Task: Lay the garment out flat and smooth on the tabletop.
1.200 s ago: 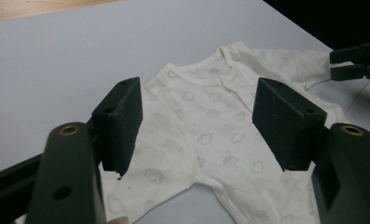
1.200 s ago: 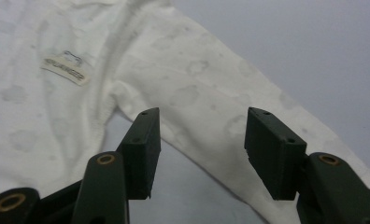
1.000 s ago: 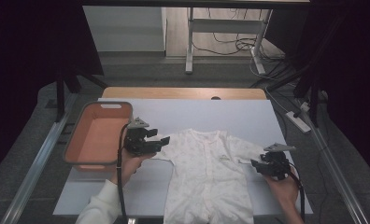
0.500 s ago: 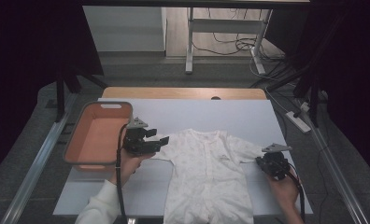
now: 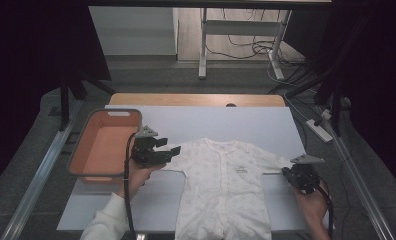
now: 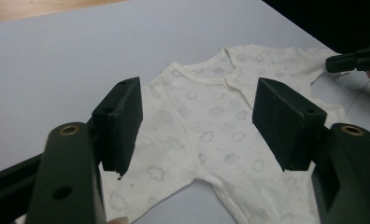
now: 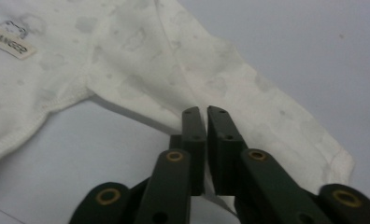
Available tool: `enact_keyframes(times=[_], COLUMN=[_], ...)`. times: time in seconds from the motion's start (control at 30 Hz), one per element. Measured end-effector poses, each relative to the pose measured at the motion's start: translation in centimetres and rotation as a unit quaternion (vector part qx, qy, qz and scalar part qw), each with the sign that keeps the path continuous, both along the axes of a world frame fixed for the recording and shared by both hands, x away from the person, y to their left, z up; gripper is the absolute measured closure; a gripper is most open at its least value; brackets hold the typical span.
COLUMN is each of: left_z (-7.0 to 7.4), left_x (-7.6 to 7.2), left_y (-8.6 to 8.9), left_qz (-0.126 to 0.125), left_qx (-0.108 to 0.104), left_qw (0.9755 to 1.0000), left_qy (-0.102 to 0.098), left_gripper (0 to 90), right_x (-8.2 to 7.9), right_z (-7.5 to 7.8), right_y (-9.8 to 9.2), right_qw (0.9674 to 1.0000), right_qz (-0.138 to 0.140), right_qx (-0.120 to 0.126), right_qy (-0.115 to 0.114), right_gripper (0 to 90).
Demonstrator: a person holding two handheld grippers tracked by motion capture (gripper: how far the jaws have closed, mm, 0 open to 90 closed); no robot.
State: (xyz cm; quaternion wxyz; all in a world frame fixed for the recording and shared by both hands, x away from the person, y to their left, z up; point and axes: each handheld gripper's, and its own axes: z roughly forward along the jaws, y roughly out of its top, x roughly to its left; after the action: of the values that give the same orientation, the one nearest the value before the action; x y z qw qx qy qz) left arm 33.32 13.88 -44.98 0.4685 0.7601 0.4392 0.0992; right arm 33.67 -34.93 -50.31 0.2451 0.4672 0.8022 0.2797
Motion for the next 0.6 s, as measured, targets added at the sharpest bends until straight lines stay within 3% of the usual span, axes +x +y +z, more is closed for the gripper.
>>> enact_keyframes(times=[0.2, 0.37, 0.6], left_z=[0.1, 0.3, 0.2], left_x=[-0.1, 0.0, 0.1], left_y=[0.1, 0.2, 0.1], left_qz=[0.001, 0.000, -0.003], left_qx=[-0.003, -0.005, -0.007], left_qw=[1.0000, 1.0000, 1.0000], left_qy=[-0.001, -0.003, -0.002], left_gripper=[33.5, 33.5, 33.5], right_x=[-0.9, -2.7, -5.0], right_z=[1.0, 1.9, 2.8], right_y=[0.3, 0.7, 2.2], right_qw=[0.9994, 0.9975, 0.9933], right_qz=[0.010, 0.035, 0.079], right_qx=[0.027, 0.047, 0.064], right_qy=[-0.020, -0.038, -0.055], right_gripper=[55.1, 46.7, 42.6])
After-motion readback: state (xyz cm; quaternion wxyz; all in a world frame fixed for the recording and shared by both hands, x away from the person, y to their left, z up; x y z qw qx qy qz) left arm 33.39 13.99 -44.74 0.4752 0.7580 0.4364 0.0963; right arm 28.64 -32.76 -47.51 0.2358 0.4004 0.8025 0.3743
